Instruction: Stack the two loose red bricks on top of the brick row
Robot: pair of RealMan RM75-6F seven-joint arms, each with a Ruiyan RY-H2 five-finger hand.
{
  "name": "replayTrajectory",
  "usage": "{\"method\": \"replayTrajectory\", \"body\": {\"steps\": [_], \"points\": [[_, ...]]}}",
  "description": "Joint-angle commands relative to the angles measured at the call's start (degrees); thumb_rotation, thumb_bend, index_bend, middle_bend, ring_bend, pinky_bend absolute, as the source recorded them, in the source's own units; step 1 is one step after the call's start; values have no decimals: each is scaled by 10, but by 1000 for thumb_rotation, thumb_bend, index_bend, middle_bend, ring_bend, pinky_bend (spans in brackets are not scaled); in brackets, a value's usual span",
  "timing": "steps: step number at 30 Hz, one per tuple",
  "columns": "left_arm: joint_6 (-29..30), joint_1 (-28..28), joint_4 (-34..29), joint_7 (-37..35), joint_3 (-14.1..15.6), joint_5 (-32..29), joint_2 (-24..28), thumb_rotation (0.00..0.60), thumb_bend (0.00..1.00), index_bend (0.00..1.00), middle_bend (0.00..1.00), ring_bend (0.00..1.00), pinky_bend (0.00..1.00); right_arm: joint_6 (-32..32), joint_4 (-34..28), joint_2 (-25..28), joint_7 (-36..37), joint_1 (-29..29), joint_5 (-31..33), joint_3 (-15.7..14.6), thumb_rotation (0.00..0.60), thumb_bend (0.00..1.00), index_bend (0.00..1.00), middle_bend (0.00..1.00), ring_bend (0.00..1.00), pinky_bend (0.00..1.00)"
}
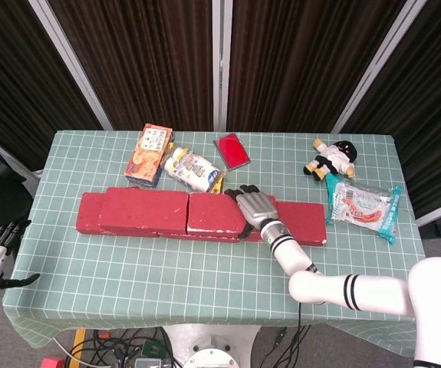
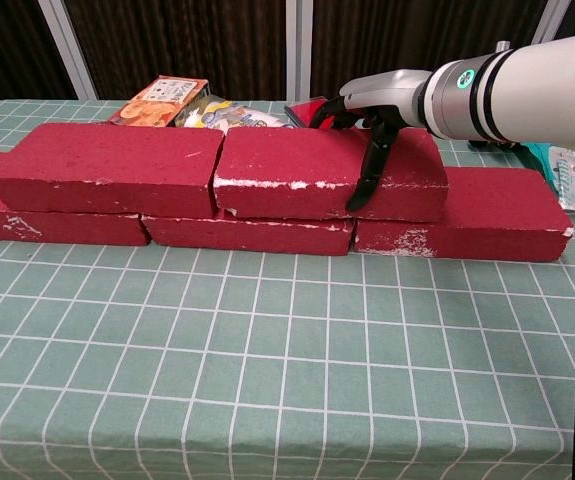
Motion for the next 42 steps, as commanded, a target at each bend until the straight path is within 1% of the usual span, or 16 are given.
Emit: {"method": "replayTrajectory", "body": {"steps": [1, 19, 42], "points": [[0, 0, 1, -2, 0, 0, -1, 600, 88, 0, 0, 0, 0, 2, 1, -2, 4, 2, 1, -1, 600, 0, 177, 289, 0, 0], [-13, -7, 3, 0, 2, 5, -10, 600, 87, 0, 0, 0, 0, 8, 3, -5, 9, 18, 17, -12, 600, 0, 177, 284, 0, 0], [-20, -9, 5, -3, 3, 2, -12, 600, 87, 0, 0, 0, 0, 15, 11, -18, 17, 27, 21, -13, 600, 0, 178, 283, 0, 0]]}}
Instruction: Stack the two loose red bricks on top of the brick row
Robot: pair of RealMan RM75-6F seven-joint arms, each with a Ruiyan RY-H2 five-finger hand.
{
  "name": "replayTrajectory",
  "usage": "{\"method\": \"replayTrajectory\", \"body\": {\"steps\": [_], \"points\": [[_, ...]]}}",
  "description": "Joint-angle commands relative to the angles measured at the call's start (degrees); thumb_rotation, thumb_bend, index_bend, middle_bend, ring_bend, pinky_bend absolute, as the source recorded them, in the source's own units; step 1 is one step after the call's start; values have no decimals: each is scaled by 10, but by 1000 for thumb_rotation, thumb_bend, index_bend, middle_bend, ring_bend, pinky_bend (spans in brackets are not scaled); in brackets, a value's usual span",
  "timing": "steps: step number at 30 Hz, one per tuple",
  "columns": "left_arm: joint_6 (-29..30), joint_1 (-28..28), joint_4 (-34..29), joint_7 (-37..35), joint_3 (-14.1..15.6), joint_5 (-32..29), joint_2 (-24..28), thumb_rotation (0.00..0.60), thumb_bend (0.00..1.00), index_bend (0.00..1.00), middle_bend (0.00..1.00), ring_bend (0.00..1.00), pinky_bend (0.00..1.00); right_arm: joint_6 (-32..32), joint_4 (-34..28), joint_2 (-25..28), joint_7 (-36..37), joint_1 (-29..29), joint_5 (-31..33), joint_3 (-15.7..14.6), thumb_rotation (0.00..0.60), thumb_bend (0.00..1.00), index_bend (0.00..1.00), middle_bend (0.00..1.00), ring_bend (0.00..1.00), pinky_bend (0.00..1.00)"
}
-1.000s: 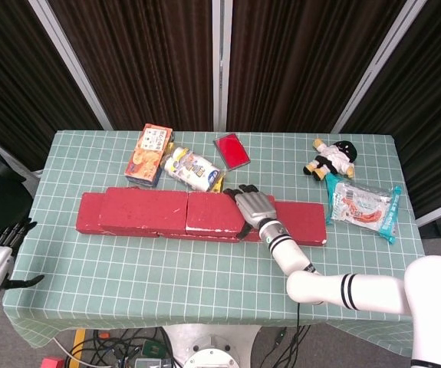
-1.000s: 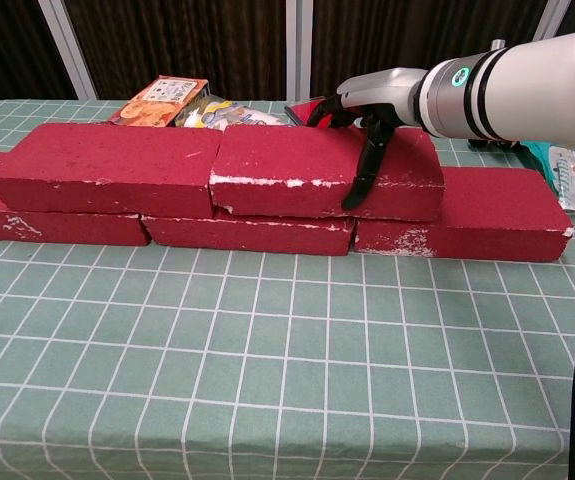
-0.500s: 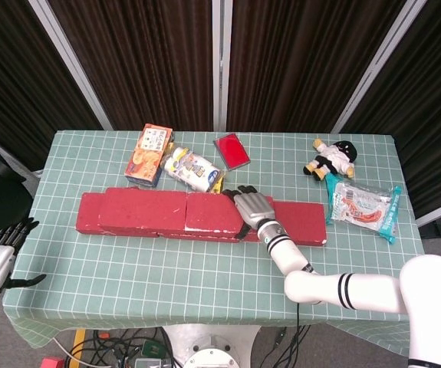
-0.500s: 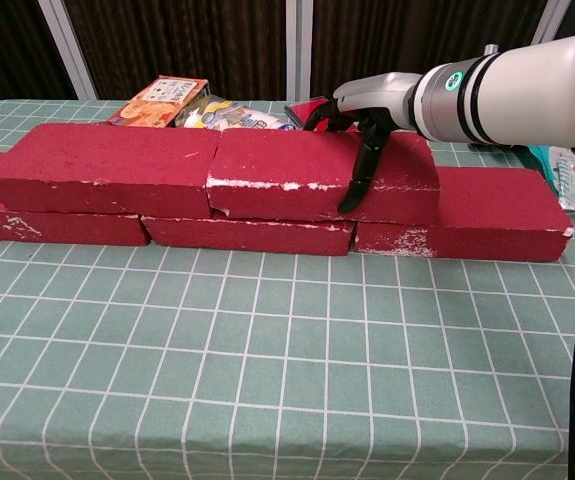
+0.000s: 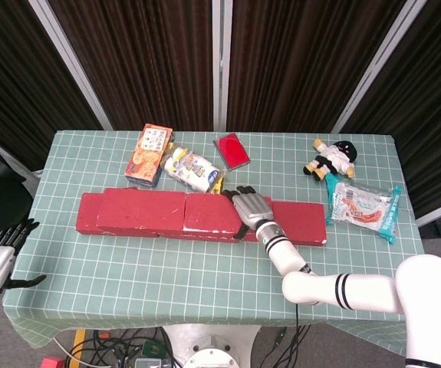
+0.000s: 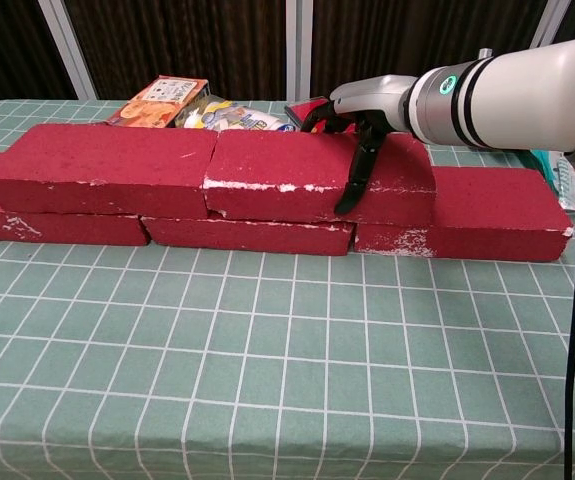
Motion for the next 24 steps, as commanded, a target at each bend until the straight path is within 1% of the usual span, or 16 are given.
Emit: {"method": "replayTrajectory", "body": {"steps": [1, 7, 10, 12, 14, 16, 18, 20, 24], "points": [[0, 0, 0, 0, 0, 0, -1, 600, 88, 0, 0, 0, 0, 0, 1, -1, 1, 0, 0, 1, 600, 0, 178, 283, 0, 0], [-3, -1, 1, -1, 1, 0, -1, 600, 87, 0, 0, 0, 0, 1, 5, -5, -3, 3, 6, -2, 600, 0, 174, 278, 0, 0], [-2, -1, 1, -1, 1, 1, 0, 600, 87, 0, 0, 0, 0, -1, 7, -7, -5, 5, 10, -4, 600, 0, 135, 254, 0, 0], [-3, -2, 1, 0, 1, 1, -1, 600, 88, 0, 0, 0, 0, -1, 8, -8, -7, 6, 13, -5, 600, 0, 62, 207, 0, 0], [-5, -2, 2, 0, 2, 1, -2, 600, 88, 0, 0, 0, 0, 1, 7, -9, -9, 7, 18, -6, 600, 0, 14, 163, 0, 0], [-7, -2, 4, -1, 3, 1, -3, 600, 87, 0, 0, 0, 0, 0, 5, -8, -12, 9, 23, -7, 600, 0, 0, 79, 0, 0], [-8, -2, 5, -2, 3, 1, -4, 600, 88, 0, 0, 0, 0, 4, 5, -8, -13, 9, 22, -7, 600, 0, 0, 19, 0, 0], [-8, -2, 6, -2, 4, 1, -5, 600, 87, 0, 0, 0, 0, 6, 4, -9, -11, 8, 18, -6, 600, 0, 0, 0, 0, 0], [-7, -2, 6, -3, 4, 2, -5, 600, 88, 0, 0, 0, 0, 5, 1, -7, -8, 5, 12, -7, 600, 0, 0, 0, 0, 0]]}}
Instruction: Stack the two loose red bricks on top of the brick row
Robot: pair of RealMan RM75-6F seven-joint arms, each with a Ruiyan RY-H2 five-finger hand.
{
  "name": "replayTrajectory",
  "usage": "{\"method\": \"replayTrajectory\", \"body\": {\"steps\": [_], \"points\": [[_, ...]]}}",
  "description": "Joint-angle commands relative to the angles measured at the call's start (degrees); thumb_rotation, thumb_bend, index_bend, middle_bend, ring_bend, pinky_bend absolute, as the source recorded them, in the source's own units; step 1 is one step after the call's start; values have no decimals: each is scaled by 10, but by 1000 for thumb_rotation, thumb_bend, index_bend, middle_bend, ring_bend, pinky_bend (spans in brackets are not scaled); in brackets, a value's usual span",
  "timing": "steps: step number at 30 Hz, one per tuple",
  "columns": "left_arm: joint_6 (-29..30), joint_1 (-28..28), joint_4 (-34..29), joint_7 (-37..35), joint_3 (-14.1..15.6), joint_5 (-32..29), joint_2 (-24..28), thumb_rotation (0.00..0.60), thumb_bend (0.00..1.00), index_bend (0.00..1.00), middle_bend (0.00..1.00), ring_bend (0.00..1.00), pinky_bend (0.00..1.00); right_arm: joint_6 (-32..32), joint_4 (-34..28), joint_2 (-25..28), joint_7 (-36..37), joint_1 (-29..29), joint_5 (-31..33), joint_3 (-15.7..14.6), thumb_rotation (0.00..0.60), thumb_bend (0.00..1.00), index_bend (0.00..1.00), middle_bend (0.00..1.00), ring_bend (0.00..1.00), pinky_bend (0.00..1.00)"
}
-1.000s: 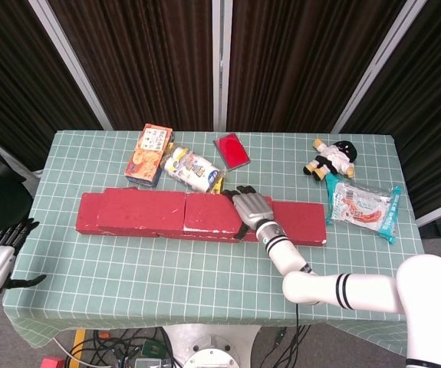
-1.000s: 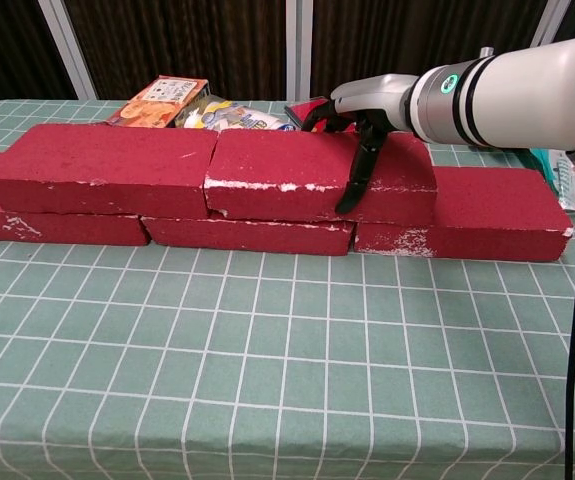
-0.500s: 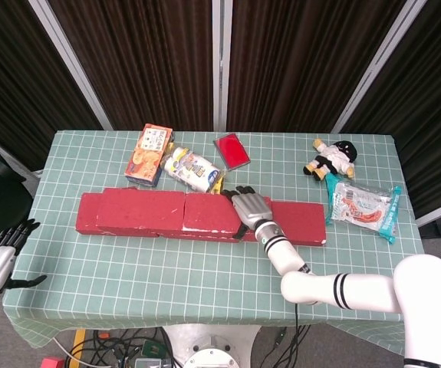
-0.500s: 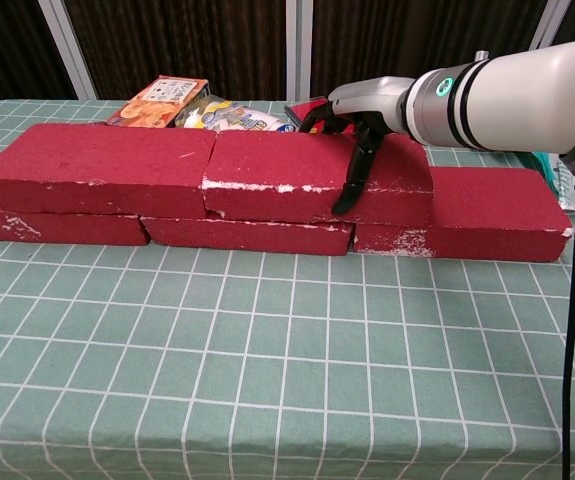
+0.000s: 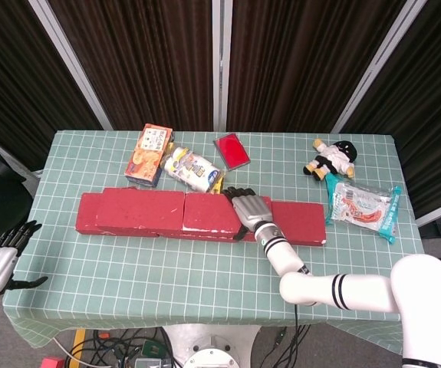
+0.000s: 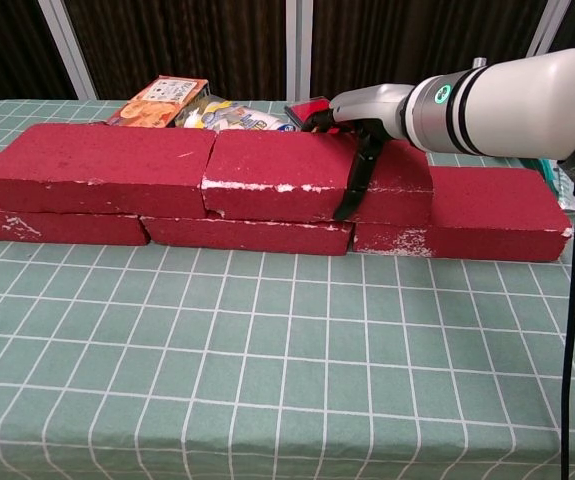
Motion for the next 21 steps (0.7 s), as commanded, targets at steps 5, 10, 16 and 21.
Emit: {"method": "replayTrajectory", "body": {"steps": [5, 10, 16, 21], "points": [[2, 0, -2, 3, -1, 0, 1, 600, 88, 0, 0, 0, 0, 10, -14, 9, 8, -9, -16, 2, 600, 0, 0, 0, 0, 0], [6, 1, -7, 10, -3, -1, 3, 600, 88, 0, 0, 0, 0, 34, -55, 43, 19, -30, -51, 2, 600, 0, 0, 0, 0, 0], [7, 1, -20, 28, -3, -2, 4, 600, 88, 0, 0, 0, 0, 65, -120, 102, 43, -72, -113, -6, 600, 0, 0, 0, 0, 0], [3, 0, -34, 48, -3, -3, 5, 600, 87, 0, 0, 0, 0, 77, -161, 144, 76, -114, -172, -18, 600, 0, 0, 0, 0, 0]]}}
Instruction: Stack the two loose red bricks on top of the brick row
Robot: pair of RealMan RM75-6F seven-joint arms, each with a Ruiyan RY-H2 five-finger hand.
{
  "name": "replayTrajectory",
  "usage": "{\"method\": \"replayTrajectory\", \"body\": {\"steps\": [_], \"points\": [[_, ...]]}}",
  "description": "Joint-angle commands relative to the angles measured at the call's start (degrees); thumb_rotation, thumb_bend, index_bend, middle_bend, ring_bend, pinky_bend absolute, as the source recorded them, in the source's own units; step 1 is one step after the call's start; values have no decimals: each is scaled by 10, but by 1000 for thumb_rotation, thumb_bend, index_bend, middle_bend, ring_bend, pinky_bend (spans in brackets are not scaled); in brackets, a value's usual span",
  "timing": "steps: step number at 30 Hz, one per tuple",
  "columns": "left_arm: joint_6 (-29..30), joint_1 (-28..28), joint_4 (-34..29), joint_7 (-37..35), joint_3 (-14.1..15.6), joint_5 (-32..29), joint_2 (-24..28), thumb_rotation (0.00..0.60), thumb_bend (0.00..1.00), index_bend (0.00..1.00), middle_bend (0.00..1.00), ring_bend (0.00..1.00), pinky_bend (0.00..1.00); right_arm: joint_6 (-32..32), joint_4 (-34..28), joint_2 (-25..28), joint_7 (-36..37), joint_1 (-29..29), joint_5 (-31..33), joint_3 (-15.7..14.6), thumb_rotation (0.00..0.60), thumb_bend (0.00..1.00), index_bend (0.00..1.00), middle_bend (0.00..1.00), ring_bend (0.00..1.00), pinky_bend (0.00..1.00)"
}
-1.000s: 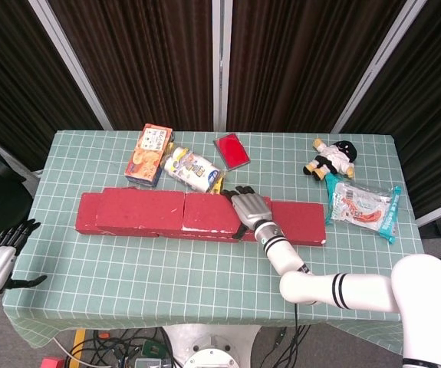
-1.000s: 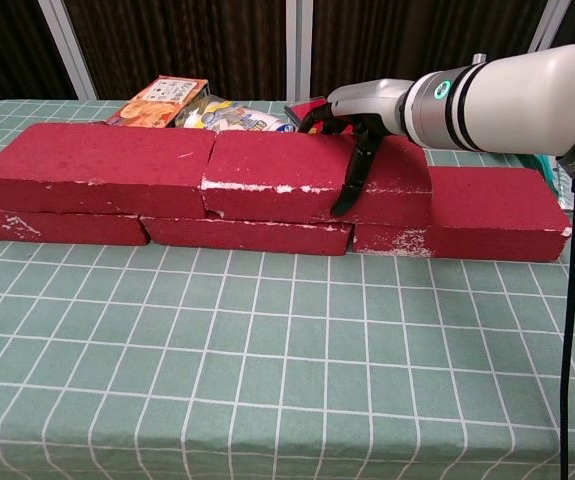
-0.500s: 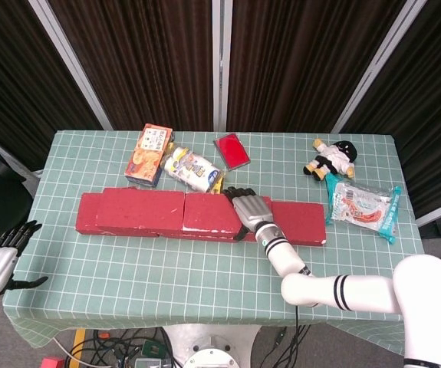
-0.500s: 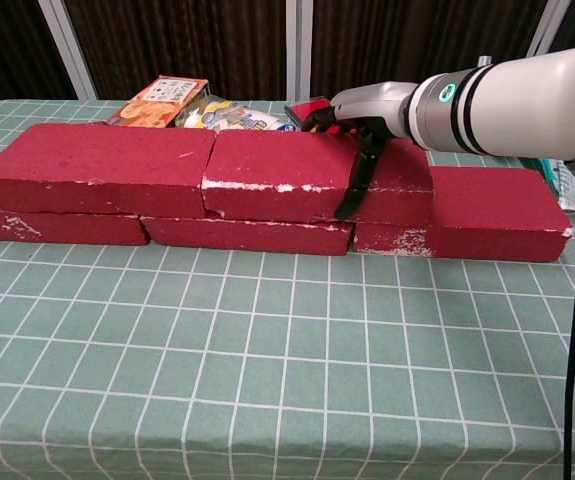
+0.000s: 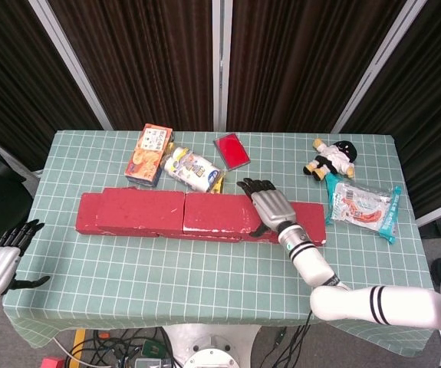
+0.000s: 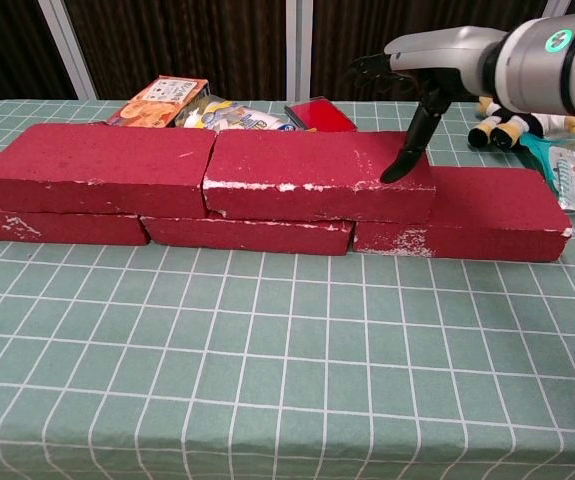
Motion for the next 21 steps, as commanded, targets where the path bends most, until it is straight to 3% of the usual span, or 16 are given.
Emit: {"method": "replayTrajectory", "body": {"steps": [1, 6, 12, 16, 21], "points": [[-1, 0, -9, 11, 0, -2, 2, 600, 87, 0, 0, 0, 0, 10, -37, 40, 34, -38, -47, -12, 600, 0, 0, 0, 0, 0], [3, 2, -23, 27, -3, -7, 6, 600, 87, 0, 0, 0, 0, 36, -76, 92, 67, -91, -120, -30, 600, 0, 0, 0, 0, 0], [19, 8, -32, 46, -7, -8, 7, 600, 88, 0, 0, 0, 0, 141, -97, 141, 117, -203, -268, -84, 600, 0, 0, 0, 0, 0], [29, 14, -39, 70, -6, -7, 6, 600, 89, 0, 0, 0, 0, 224, -73, 159, 172, -300, -386, -143, 600, 0, 0, 0, 0, 0], [52, 23, -42, 100, -3, 7, 5, 600, 89, 0, 0, 0, 0, 333, 12, 144, 212, -400, -475, -179, 600, 0, 0, 0, 0, 0]]}}
